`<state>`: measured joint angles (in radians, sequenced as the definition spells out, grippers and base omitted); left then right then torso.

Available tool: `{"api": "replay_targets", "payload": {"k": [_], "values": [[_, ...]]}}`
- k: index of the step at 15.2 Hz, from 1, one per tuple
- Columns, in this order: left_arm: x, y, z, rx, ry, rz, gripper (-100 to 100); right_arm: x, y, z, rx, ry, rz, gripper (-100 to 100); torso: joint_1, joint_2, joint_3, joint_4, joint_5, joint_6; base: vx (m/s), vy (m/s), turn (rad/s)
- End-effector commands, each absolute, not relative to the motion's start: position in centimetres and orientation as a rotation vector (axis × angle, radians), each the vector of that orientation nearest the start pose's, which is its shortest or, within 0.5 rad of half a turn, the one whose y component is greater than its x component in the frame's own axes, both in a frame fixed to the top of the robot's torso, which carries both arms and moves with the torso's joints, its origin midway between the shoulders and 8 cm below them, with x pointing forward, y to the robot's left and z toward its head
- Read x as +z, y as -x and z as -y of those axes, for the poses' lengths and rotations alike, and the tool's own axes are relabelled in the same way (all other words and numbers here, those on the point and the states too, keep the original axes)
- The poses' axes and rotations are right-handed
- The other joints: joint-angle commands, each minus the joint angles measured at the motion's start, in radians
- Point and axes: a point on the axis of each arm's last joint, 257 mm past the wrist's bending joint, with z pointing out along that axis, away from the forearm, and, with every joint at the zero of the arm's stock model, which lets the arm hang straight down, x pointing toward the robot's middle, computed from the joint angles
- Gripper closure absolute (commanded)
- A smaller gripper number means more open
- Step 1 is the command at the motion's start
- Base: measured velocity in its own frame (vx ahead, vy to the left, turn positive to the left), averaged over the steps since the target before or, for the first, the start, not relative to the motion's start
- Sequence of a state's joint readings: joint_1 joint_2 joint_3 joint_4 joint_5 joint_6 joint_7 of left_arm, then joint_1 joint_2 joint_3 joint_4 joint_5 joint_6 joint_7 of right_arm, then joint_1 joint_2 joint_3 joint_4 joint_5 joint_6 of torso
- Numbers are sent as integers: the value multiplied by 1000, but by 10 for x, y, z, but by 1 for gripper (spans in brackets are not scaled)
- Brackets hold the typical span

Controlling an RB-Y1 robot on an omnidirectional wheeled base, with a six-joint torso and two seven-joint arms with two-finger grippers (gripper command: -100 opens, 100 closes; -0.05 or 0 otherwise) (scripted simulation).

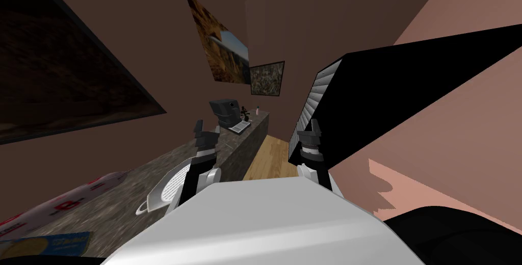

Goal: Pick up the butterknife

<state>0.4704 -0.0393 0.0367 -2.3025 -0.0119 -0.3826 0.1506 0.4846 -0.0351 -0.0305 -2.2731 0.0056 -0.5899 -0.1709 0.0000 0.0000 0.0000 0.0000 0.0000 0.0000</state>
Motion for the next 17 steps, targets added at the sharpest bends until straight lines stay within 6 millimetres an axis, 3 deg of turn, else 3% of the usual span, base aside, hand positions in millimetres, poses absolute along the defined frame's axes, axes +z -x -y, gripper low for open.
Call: {"api": "replay_targets", "payload": {"k": [1, 9, 17], "values": [[18, -360, -292, -1380, 775, -627, -100, 43, -329, 280, 1459, -605, -538, 0, 0, 0, 0, 0, 0, 0, 10, -5, 3], [-7, -369, -294, -1315, 762, -795, -100, 43, -329, 280, 1459, -605, -538, 0, -1, -3, -2, -1, 0, 0, 36, -17, 9], [-51, -377, -309, -1194, 796, -996, -100, 43, -329, 280, 1459, -605, -538, 0, -2, -5, -3, -1, 0, 0, 60, -30, 12]]}}
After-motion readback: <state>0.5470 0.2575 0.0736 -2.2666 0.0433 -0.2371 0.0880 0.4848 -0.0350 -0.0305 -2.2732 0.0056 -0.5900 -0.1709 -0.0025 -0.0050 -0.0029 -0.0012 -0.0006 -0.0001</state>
